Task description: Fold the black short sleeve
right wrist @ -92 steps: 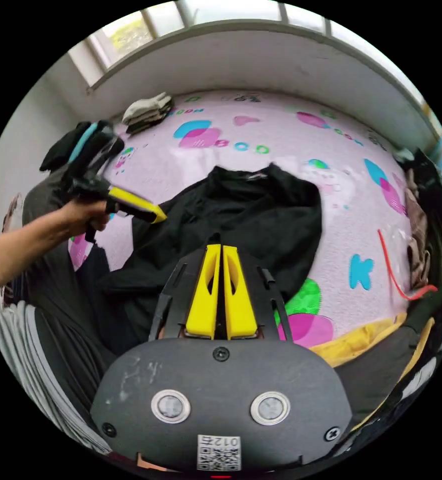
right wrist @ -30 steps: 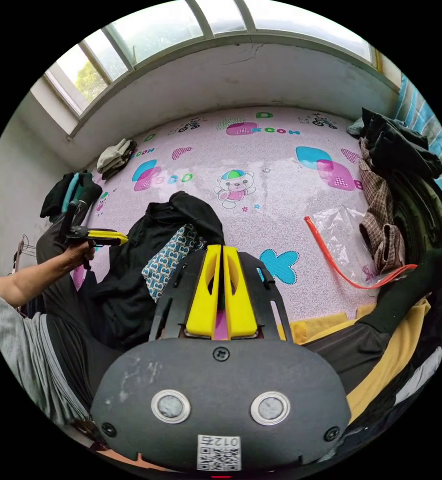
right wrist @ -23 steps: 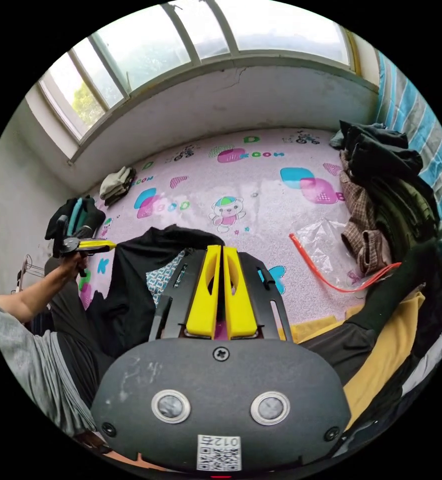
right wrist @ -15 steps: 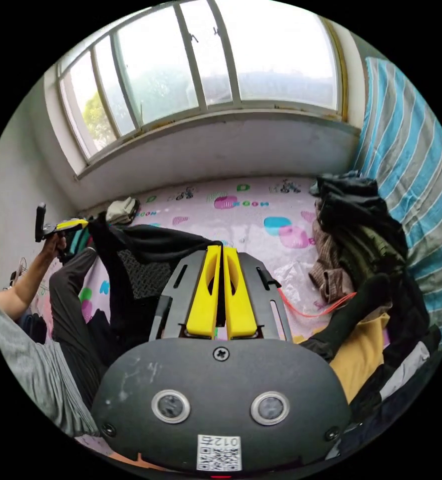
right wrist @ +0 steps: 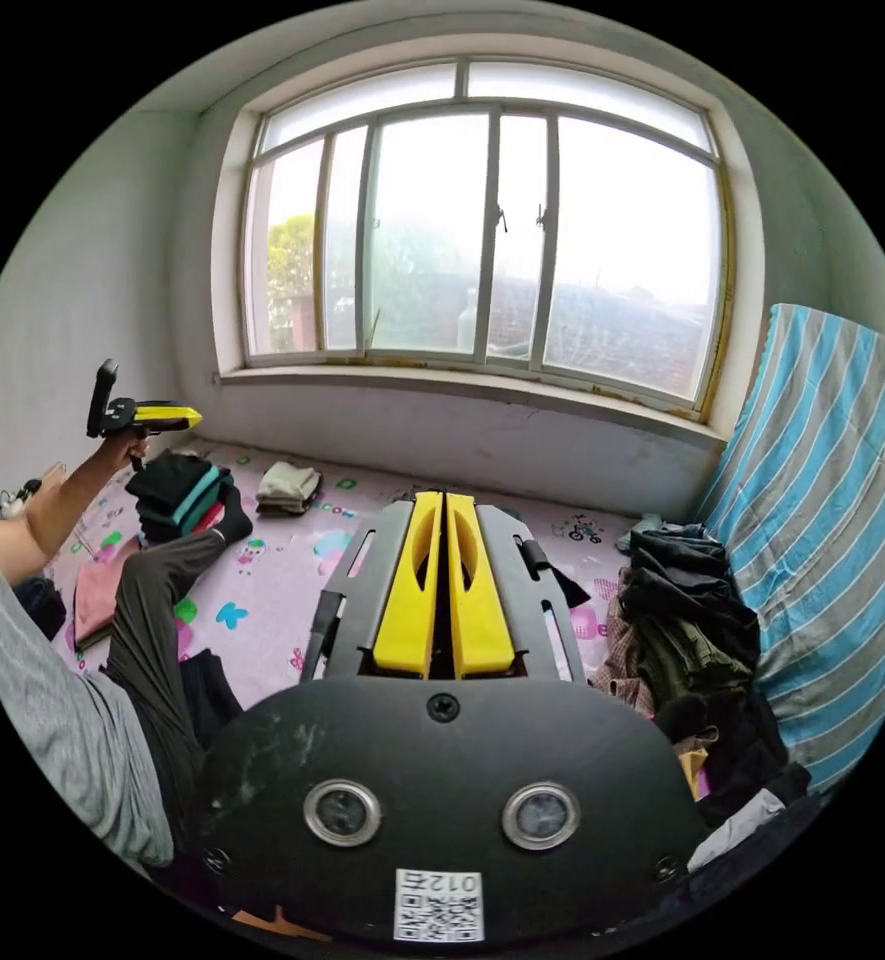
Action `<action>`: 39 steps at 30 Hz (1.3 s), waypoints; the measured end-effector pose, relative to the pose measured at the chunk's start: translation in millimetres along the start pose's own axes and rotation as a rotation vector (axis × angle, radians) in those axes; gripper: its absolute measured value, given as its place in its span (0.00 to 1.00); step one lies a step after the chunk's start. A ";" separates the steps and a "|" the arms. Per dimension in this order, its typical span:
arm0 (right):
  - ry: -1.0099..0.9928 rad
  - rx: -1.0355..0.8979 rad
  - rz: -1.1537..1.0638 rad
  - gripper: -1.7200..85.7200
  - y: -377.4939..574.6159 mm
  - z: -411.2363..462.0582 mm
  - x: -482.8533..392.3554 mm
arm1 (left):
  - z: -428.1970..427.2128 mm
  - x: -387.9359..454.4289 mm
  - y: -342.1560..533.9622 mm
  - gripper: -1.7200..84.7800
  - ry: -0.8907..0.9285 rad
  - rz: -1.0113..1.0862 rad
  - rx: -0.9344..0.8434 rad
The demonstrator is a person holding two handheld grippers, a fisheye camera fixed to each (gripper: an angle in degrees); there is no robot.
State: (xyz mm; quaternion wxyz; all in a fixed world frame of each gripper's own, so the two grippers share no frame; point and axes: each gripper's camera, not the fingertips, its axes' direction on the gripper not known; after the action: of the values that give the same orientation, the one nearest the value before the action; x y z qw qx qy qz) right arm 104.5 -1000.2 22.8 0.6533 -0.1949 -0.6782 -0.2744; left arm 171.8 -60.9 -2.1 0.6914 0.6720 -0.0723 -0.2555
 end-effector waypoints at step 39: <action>0.006 0.057 0.159 0.01 59.2 -87.6 -63.8 | 197.0 422.0 27.2 0.02 0.026 0.470 -0.098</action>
State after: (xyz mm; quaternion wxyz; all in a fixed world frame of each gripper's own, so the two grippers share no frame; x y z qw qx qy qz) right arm 214.2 -1003.2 -34.0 0.6805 -0.2283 -0.6661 -0.2029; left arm 454.0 -427.6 -61.5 0.7645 0.6056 -0.2053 -0.0818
